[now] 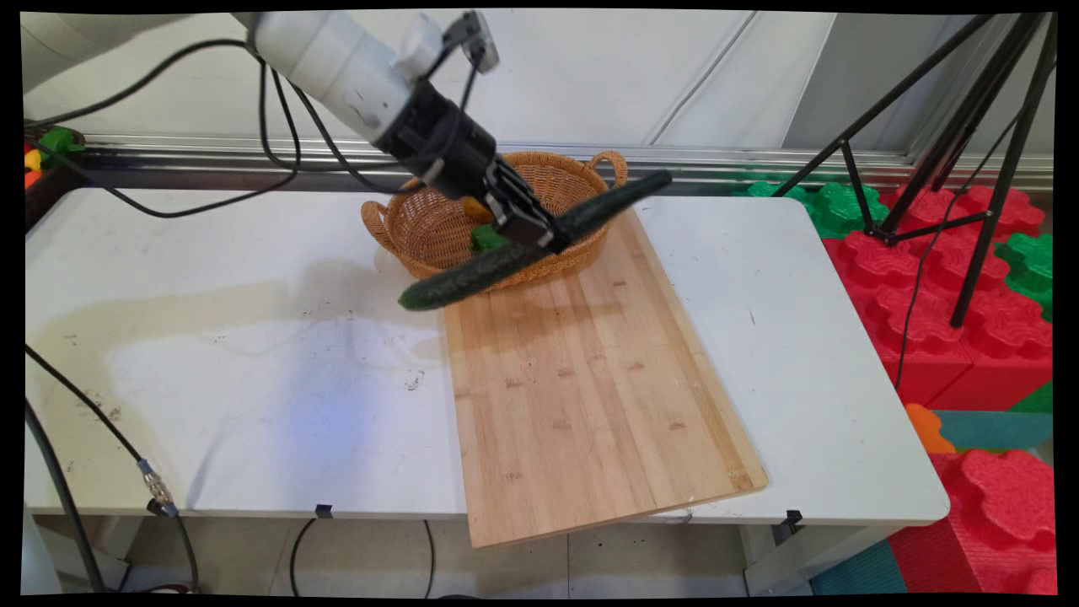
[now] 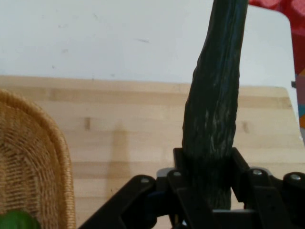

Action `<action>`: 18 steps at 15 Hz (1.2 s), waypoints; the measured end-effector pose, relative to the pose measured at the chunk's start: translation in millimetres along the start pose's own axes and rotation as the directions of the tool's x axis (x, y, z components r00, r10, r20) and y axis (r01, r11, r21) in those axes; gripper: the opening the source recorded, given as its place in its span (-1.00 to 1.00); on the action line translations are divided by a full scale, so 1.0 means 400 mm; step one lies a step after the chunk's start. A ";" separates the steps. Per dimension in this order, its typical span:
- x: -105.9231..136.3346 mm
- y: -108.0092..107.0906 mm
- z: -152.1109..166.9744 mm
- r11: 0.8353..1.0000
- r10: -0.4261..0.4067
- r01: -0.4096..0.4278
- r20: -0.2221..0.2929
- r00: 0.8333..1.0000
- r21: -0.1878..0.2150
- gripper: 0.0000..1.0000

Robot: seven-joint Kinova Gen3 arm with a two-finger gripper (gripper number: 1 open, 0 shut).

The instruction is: Place the picked object on the cutting board

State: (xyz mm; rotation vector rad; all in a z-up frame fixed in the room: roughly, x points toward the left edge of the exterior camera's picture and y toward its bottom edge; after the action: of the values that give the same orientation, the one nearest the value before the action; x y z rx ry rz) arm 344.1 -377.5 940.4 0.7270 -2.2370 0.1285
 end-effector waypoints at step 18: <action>-0.044 0.023 0.333 0.997 -0.081 0.081 0.195 0.978 0.007 -1.00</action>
State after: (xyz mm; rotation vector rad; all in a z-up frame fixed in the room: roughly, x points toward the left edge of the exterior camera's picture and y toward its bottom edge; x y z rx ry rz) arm 262.9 -402.6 835.7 0.8610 -2.3876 0.0161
